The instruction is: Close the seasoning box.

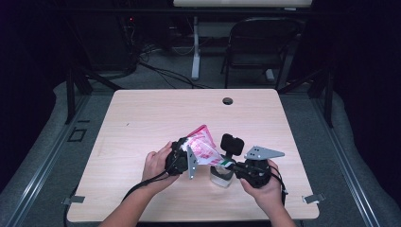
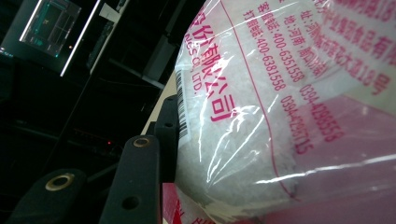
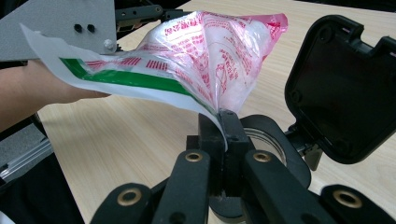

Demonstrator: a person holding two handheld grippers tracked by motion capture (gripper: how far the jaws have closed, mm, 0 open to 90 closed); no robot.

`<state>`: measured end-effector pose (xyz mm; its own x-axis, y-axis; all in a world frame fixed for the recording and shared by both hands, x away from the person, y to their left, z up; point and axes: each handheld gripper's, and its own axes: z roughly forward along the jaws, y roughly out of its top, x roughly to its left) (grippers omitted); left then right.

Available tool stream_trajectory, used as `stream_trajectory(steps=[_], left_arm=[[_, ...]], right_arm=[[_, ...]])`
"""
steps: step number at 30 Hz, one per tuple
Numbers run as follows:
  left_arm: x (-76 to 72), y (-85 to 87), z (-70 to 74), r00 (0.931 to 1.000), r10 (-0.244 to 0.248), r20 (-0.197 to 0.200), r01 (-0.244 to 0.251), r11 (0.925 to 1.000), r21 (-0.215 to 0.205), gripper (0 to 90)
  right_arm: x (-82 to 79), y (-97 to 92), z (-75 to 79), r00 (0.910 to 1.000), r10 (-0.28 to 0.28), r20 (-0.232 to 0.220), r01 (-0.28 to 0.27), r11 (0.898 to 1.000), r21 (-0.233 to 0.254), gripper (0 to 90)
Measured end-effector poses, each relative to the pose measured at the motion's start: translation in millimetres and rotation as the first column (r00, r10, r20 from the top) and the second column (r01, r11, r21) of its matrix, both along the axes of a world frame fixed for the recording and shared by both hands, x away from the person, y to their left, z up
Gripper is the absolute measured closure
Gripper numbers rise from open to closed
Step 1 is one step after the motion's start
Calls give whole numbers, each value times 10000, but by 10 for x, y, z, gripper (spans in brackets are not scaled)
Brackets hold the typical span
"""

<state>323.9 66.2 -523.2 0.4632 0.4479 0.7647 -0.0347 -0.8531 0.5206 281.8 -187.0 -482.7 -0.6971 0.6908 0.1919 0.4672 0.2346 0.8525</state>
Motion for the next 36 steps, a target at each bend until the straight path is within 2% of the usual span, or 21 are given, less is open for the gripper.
stream_trajectory(steps=[5, 9, 14, 19, 25, 27, 36], left_arm=[[-3, -9, -16, 9998, -19, 195, 20, 10000, -77, 627], [-13, -9, -17, 9990, -22, 451, 20, 10000, 53, 627], [-25, -4, -7, 9983, 4, 587, -16, 9998, 196, 627], [-36, -4, 4, 9980, 8, 638, -15, 9999, 116, 627], [-55, -28, 33, 9968, 17, 799, -31, 9999, 167, 627], [-60, -42, 43, 9954, 14, 960, -30, 9999, 167, 627], [-75, -92, 70, 9924, -47, 1227, 17, 9997, 244, 628]], right_arm=[[-8, 2, -12, 10000, -34, 2, 34, 10000, 10, 900], [-14, -3, -25, 10000, -15, -4, 15, 10000, -35, 900], [-26, 10, -53, 10000, -9, -59, 9, 10000, -36, 900], [-39, 14, -78, 9999, 7, -111, -8, 10000, -81, 900], [-53, 4, -96, 9999, -124, -83, 123, 9999, -88, 900], [-52, -10, -100, 9998, -170, -65, 169, 9998, -106, 900], [-41, -54, -163, 9989, -407, -216, 405, 9991, -108, 900]])
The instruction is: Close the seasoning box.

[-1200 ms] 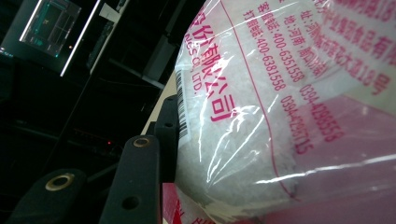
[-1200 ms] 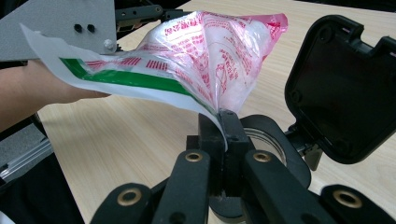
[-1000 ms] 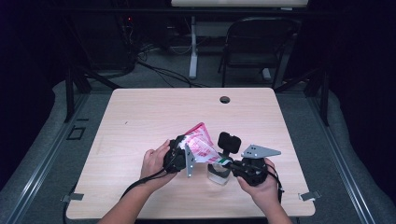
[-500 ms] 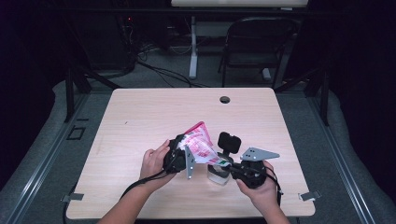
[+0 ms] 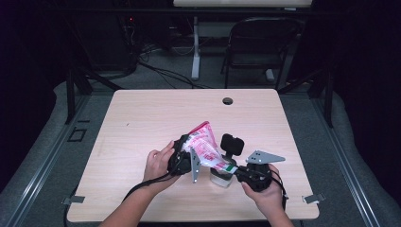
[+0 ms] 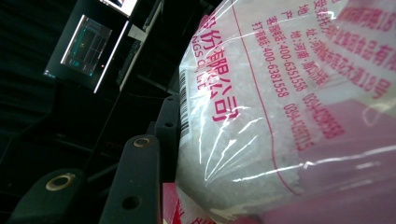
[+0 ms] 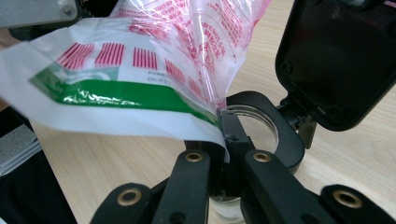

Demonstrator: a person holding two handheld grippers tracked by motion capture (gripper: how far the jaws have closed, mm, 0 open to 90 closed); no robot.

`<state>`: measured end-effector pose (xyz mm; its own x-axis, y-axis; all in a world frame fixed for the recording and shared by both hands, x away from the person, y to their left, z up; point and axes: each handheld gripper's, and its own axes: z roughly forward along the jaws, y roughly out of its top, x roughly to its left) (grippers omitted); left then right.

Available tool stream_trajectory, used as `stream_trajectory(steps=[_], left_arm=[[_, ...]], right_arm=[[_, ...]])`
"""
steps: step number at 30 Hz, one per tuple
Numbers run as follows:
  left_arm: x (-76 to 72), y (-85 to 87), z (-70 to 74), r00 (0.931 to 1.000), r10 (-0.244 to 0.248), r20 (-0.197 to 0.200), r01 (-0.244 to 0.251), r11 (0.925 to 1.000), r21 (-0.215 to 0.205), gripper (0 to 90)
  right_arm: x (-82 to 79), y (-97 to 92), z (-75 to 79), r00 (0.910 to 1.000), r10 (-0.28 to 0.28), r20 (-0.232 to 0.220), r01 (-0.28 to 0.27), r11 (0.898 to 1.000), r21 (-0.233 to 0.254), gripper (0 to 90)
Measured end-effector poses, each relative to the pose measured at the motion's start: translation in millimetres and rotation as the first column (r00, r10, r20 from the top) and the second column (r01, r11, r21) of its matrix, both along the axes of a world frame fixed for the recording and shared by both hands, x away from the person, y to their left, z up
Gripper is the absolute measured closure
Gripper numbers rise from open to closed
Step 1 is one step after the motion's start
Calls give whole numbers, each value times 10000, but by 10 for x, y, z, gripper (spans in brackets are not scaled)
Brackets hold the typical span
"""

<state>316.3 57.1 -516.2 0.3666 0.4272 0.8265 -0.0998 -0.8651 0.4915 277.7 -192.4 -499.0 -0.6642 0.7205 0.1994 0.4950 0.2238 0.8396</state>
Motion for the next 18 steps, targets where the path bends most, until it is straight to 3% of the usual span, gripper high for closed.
stream_trajectory(steps=[18], left_arm=[[-24, -29, 14, 9998, -14, 198, 13, 10000, 54, 629]], right_arm=[[49, -13, -80, 9990, -304, -322, 300, 9995, -115, 900]])
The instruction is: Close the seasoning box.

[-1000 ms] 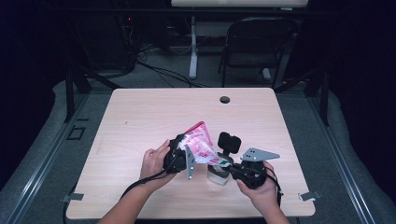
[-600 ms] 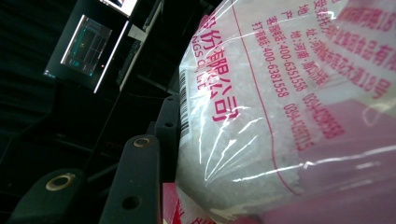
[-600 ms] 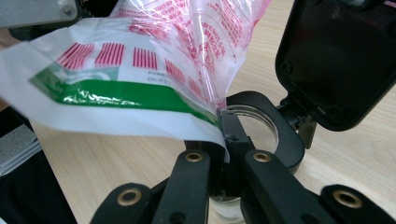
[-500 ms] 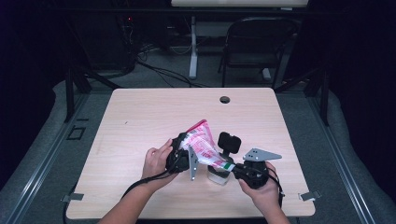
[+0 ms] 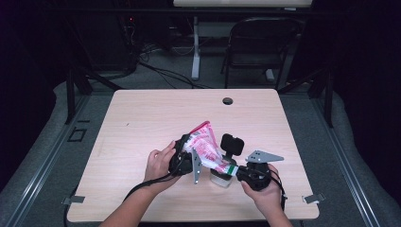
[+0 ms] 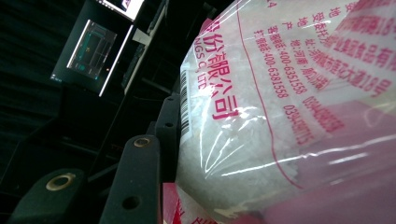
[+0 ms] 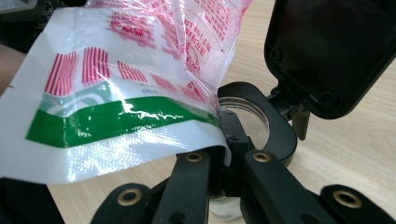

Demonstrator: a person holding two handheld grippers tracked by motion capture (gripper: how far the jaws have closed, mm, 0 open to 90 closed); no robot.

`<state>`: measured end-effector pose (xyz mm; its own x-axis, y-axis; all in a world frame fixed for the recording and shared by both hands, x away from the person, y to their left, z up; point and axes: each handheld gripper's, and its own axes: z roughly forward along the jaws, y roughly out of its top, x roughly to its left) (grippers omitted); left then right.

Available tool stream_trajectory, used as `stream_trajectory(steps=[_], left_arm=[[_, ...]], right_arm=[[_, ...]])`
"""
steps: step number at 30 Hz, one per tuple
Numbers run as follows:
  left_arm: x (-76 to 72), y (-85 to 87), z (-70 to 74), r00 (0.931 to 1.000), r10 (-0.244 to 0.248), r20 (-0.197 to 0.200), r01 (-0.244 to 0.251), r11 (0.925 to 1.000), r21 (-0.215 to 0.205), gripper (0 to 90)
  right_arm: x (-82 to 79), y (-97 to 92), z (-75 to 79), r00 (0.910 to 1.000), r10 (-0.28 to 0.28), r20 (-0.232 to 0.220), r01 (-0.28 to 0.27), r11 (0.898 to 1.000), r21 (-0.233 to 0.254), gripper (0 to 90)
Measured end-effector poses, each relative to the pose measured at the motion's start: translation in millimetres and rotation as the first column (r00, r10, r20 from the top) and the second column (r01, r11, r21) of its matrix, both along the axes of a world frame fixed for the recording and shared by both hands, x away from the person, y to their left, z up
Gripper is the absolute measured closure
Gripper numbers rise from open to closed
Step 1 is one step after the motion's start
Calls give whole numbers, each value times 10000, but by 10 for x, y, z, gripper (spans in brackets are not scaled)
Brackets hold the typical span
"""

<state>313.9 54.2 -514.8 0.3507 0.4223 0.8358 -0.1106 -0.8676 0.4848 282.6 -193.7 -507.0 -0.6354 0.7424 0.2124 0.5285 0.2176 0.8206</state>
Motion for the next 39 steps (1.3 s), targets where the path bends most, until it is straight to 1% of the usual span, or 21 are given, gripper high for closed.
stream_trajectory(steps=[9, 15, 18, 22, 27, 28, 30, 31, 32, 34, 37, 38, 39], left_arm=[[-16, 2, -2, 9997, 9, 233, -11, 10000, 77, 630], [-24, 5, 5, 9997, -4, 264, -1, 9999, 170, 630], [-26, 6, 5, 9995, -22, 317, 17, 9999, 151, 630], [-31, 6, 1, 9989, -32, 477, 21, 9997, 227, 630], [-31, 1, -3, 9985, -45, 540, 26, 9993, 361, 631], [-32, 2, -1, 9986, -49, 518, 27, 9992, 407, 631], [-31, -1, -2, 9979, -78, 640, 43, 9985, 545, 631], [-28, -2, -7, 9975, -117, 691, 79, 9985, 549, 631], [-32, -2, 0, 9979, -92, 646, 52, 9981, 619, 632], [-27, -2, -1, 9975, -155, 693, 108, 9977, 673, 632], [-30, -2, 1, 9965, -213, 803, 143, 9961, 869, 633], [-35, 1, 9, 9962, -211, 849, 120, 9942, 1068, 633], [-36, 2, 9, 9960, -227, 868, 132, 9940, 1090, 634]], right_arm=[[0, 11, -10, 10000, -58, 66, 58, 10000, 5, 900], [-14, 15, -8, 9999, -68, 135, 69, 10000, -11, 900], [-18, 15, -6, 9999, -82, 148, 83, 10000, -19, 900], [-21, 18, -7, 9998, -100, 192, 100, 9999, -22, 900], [-20, 16, -8, 9998, -106, 189, 106, 9999, -26, 900], [-21, 15, -8, 9997, -119, 201, 120, 9999, -40, 900], [-21, 14, -8, 9997, -122, 199, 122, 9999, -33, 900], [-22, 15, -9, 9997, -110, 207, 110, 9999, -34, 900], [-22, 14, -8, 9998, -89, 202, 90, 9999, -49, 900], [-22, 8, -7, 9998, -76, 202, 77, 9999, -76, 900], [-25, 7, -7, 9997, -83, 212, 85, 9999, -83, 900], [-27, 6, -7, 9997, -82, 209, 84, 9999, -92, 900], [-28, 3, -7, 9997, -78, 210, 80, 9999, -91, 900]])
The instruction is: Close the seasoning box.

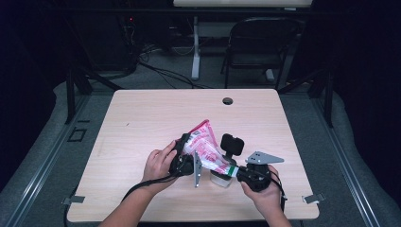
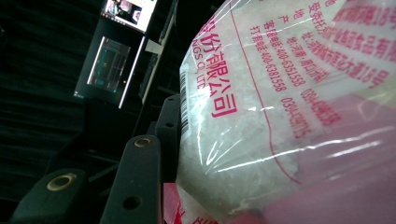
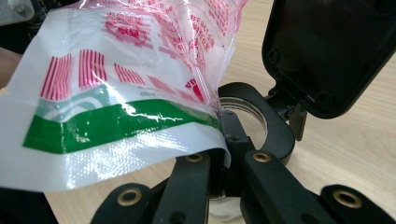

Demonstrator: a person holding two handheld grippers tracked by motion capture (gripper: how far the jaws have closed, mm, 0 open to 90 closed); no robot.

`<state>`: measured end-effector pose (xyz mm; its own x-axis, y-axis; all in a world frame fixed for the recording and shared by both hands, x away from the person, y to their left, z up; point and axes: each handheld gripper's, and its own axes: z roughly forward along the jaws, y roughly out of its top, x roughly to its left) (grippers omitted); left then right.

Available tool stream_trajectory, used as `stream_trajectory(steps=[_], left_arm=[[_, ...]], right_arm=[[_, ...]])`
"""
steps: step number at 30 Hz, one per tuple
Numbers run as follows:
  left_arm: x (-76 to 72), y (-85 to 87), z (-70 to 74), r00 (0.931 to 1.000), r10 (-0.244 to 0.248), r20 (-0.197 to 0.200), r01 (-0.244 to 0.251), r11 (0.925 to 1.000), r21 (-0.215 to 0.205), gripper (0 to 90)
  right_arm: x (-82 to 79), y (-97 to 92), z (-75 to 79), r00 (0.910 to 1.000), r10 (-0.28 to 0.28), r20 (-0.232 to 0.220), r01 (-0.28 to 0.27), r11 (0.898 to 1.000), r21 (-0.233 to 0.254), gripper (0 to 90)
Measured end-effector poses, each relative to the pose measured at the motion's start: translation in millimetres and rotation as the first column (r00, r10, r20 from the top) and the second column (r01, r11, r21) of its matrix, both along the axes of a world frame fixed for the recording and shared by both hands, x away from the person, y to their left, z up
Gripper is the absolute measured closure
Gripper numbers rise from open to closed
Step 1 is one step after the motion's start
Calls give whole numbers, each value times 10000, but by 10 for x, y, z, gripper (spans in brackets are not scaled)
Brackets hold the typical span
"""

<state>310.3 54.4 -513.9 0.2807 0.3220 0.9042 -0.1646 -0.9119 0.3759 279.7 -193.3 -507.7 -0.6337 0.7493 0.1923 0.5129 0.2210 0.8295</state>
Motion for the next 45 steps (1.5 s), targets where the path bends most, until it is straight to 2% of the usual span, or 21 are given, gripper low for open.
stream_trajectory(steps=[7, 11, 25, 45], left_arm=[[-12, -9, 7, 9993, -52, 365, 35, 9989, 477, 636], [-25, -20, 9, 9988, -72, 482, 42, 9982, 606, 638], [-63, -22, 59, 9970, -72, 774, 23, 9980, 633, 641], [-78, -29, 64, 9970, -91, 773, 45, 9982, 590, 641]], right_arm=[[-8, 1, -5, 10000, -56, 35, 56, 10000, 56, 900], [-13, -3, -8, 10000, -69, 33, 69, 10000, 70, 900], [-8, 19, -29, 10000, -71, -47, 71, 10000, 37, 900], [6, 33, -57, 9999, -125, -76, 125, 9999, 26, 900]])
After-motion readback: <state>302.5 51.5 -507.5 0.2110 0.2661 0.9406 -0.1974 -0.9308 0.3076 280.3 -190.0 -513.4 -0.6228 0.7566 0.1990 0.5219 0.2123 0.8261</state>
